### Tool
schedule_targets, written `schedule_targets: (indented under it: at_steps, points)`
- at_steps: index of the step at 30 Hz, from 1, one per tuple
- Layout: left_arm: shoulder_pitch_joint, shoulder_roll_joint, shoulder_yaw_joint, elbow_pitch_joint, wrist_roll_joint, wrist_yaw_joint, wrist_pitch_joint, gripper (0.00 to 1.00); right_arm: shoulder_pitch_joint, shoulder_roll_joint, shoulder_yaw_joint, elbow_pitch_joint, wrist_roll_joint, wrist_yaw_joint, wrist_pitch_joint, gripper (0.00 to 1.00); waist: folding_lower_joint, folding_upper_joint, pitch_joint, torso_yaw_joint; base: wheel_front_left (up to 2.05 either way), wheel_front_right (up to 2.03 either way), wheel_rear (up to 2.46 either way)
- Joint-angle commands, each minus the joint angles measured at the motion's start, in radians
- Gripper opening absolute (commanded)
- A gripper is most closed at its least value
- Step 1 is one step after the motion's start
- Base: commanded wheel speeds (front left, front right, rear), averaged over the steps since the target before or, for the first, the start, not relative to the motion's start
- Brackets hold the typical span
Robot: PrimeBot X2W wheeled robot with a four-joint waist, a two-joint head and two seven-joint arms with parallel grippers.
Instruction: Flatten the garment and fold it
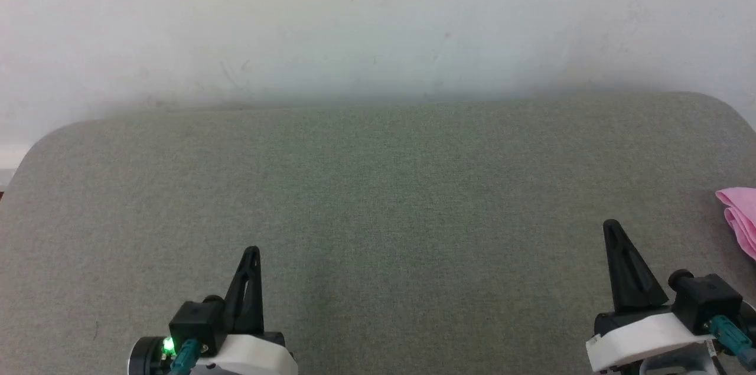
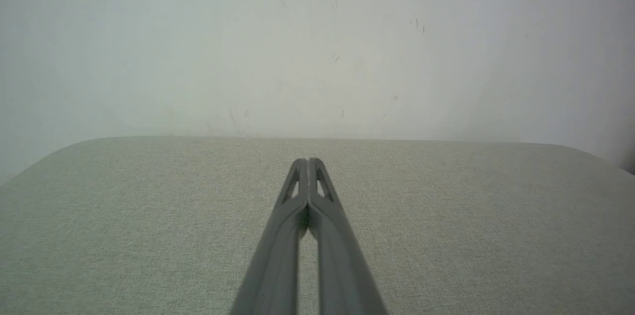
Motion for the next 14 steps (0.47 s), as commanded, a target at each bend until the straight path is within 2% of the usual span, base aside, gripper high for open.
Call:
schedule_targets:
  at_steps: [1, 14]
  points:
    - [-0.007, 0.0, 0.006, -0.007, 0.007, -0.006, 0.006, 0.0, -0.007, 0.001, 0.003, -0.005, -0.006, 0.0, 0.006, 0.0, 0.0, -0.0001, 0.0, 0.0, 0.0, 0.0, 0.0]
    - [-0.012, 0.0, 0.017, -0.016, 0.02, -0.011, 0.031, 0.0, -0.013, 0.001, 0.005, -0.01, -0.016, 0.0, 0.029, 0.0, 0.0, -0.0001, 0.003, 0.0, 0.0, 0.0, 0.0]
